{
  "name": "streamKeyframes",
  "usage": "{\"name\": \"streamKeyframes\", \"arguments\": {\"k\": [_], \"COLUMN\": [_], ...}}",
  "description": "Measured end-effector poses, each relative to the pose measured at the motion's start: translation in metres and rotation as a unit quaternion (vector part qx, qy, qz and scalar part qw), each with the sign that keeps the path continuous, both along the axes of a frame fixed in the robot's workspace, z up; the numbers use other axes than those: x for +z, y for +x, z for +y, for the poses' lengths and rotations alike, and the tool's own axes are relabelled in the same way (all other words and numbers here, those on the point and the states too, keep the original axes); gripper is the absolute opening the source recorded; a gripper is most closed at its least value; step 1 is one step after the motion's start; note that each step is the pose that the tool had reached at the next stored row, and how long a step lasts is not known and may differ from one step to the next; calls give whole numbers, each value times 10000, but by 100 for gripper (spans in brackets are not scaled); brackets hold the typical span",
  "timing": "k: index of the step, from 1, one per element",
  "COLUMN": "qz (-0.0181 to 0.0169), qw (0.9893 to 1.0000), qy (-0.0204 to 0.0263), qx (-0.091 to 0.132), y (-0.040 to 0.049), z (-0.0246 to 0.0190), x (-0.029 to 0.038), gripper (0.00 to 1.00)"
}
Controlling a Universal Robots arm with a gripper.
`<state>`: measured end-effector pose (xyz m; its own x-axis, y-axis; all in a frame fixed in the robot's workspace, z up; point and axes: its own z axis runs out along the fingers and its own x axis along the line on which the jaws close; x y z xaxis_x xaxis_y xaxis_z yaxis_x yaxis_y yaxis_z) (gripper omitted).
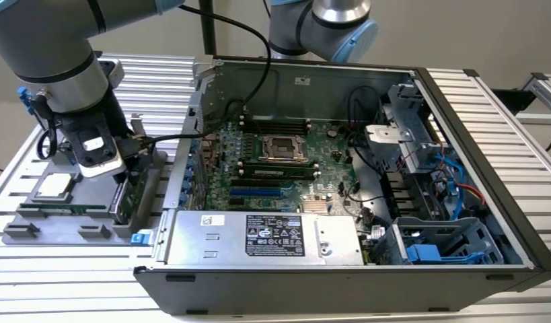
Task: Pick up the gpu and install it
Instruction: 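Pick up the gpu and move the gpu toward the slot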
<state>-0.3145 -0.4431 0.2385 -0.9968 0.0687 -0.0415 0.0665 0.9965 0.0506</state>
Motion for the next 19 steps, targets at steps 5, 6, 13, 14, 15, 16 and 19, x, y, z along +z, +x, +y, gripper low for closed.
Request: {"name": "streamKeyframes", "arguments": {"k": [5,6,13,14,15,16,19], "qz": [0,-1,-2,-2,-3,-3,-3], "qw": [10000,10000,10000,10000,10000,10000,10000], "qy": [0,0,-1,0,-1,0,-1], "qx": [0,0,0,0,0,0,0], "y": [0,0,0,0,0,0,0], "z": [0,0,-1,0,0,0,0], "x": [0,0,13,19,26,34,62], "gripper": [0,0,0,0,0,0,0]}}
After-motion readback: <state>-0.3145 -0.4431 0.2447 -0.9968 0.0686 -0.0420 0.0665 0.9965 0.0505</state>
